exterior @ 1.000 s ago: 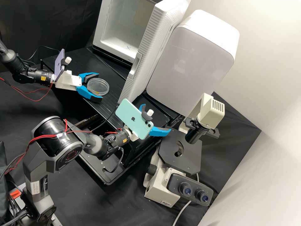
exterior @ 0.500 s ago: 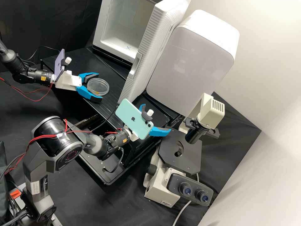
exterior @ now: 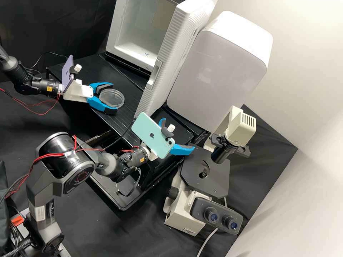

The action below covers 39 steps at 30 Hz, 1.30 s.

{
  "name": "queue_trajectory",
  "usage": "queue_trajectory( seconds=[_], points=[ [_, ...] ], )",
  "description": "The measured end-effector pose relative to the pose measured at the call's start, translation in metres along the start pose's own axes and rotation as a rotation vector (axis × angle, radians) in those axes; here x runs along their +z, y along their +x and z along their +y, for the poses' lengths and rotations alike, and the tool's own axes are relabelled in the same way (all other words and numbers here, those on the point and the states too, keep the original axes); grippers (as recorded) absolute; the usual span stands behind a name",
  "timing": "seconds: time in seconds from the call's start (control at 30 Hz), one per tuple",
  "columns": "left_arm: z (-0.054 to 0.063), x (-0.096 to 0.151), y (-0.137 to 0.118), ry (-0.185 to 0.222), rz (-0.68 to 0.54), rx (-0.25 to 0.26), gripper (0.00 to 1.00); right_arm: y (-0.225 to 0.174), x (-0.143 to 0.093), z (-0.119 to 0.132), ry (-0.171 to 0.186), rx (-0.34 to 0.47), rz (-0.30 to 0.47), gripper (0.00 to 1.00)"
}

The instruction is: Place the petri dish in the incubator

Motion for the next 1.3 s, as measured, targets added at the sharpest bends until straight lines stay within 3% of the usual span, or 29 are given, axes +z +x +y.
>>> queue_trajectory(
  seconds=[1.1, 1.3],
  points=[
    [-0.0002, -0.0012, 0.0002, -0.008, 0.011, 0.003, 0.0, 0.0, 0.0, 0.0, 0.0, 0.0, 0.0, 1.0],
    [0.0083, -0.002, -0.0069, -0.015, 0.017, 0.004, 0.0, 0.0, 0.0, 0.0, 0.0, 0.0, 0.0, 1.0]
  ],
)
